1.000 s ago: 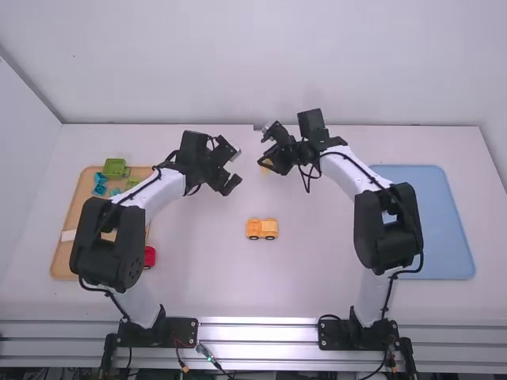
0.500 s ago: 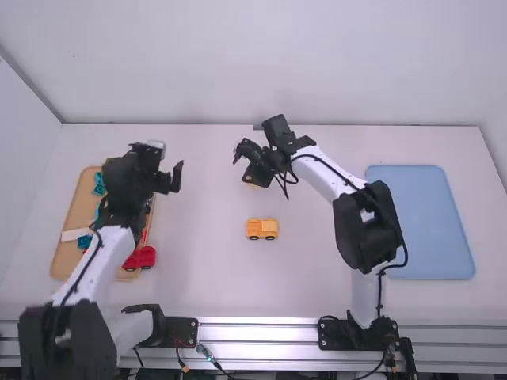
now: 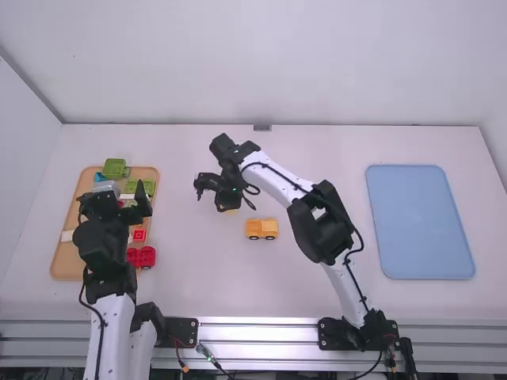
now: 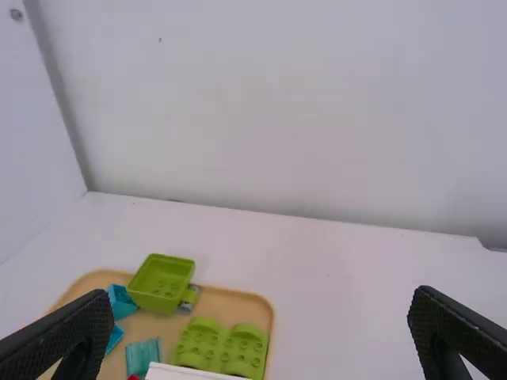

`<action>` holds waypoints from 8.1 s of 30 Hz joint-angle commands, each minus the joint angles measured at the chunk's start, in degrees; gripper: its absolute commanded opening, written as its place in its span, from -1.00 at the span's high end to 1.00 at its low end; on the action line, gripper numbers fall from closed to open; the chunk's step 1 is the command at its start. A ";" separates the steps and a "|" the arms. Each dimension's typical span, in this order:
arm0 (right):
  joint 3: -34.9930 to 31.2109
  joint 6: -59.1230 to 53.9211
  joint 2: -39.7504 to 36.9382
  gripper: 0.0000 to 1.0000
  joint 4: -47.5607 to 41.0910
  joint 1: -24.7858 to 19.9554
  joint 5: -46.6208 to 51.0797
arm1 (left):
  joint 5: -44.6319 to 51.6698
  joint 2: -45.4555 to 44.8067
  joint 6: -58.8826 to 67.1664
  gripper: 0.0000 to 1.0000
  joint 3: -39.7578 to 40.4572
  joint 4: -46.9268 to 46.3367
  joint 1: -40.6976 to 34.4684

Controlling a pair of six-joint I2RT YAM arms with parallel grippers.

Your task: Assemble lego blocks to make yellow taxi

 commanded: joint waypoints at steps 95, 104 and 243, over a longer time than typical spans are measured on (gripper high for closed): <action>-65.24 9.31 -44.92 -0.97 55.49 -46.80 -37.00 | 5.38 70.62 71.21 -0.95 51.08 -57.46 -37.07; -65.24 9.33 -44.92 -0.97 57.24 -44.30 -34.40 | 5.42 70.88 68.48 -0.81 48.41 -54.38 -38.16; -65.44 9.31 -44.89 -0.98 62.58 -42.91 -30.80 | -3.82 72.22 -106.55 0.52 46.90 -58.80 -42.77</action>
